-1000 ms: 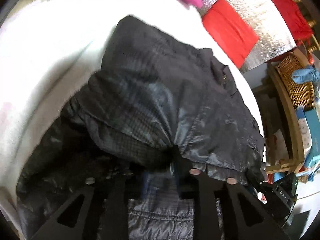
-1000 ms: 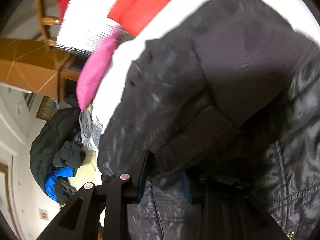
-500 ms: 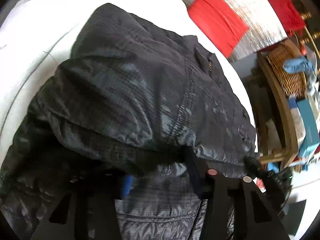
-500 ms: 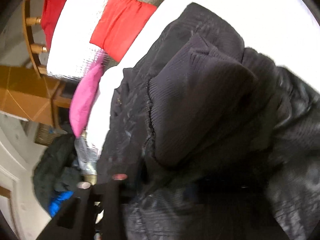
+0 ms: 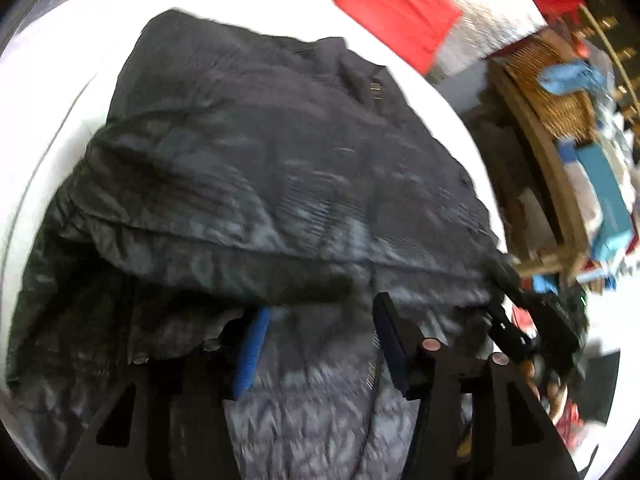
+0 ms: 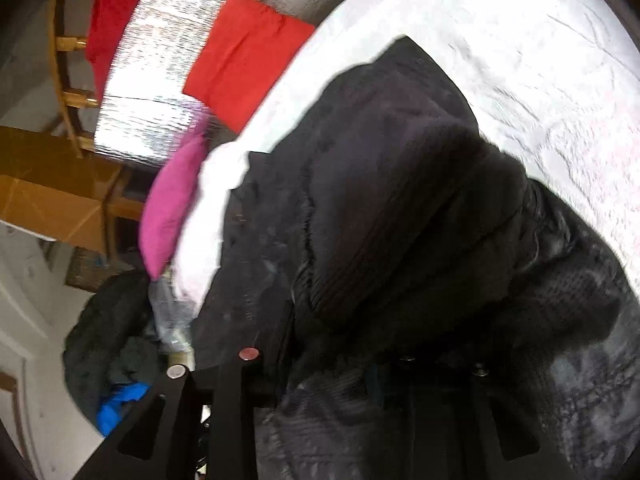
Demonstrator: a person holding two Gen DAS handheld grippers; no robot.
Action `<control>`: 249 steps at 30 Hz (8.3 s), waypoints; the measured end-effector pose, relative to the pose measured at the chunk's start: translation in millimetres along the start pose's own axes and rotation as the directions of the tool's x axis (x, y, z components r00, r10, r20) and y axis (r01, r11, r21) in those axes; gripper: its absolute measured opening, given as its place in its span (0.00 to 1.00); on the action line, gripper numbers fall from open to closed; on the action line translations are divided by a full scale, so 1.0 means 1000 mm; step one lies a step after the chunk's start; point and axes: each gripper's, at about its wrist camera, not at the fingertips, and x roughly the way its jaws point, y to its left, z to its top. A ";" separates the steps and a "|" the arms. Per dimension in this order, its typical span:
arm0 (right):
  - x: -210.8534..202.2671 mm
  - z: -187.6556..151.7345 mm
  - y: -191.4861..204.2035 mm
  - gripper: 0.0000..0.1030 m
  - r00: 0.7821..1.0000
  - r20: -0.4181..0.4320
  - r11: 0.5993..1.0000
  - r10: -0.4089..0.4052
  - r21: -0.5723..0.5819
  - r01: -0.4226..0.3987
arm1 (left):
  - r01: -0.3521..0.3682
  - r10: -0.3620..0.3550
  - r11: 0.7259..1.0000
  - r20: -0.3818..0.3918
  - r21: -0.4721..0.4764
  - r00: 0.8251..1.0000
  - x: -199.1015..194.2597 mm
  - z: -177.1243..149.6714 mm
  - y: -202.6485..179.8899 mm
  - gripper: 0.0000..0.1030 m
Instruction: Fold large clothes
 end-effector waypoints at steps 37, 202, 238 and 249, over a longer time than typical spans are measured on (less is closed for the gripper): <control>-0.041 0.033 -0.012 0.21 0.951 0.259 0.957 -0.170 -0.188 0.222 | -0.426 0.421 0.905 0.162 -0.003 0.892 -0.025 0.039 0.058 0.54; 0.037 0.196 0.069 0.67 0.984 0.163 0.963 -0.074 -0.244 0.113 | -0.103 0.104 0.995 0.076 -0.014 0.992 0.062 0.250 0.063 0.11; -0.003 0.141 0.029 0.84 0.935 0.325 0.962 -0.141 -0.176 0.207 | -0.347 0.311 0.937 0.353 0.042 0.882 -0.001 0.173 0.037 0.54; -0.073 0.045 0.004 0.84 0.918 0.333 0.937 -0.214 -0.197 0.289 | -0.424 0.425 0.901 0.368 -0.087 0.827 -0.033 0.063 0.032 0.65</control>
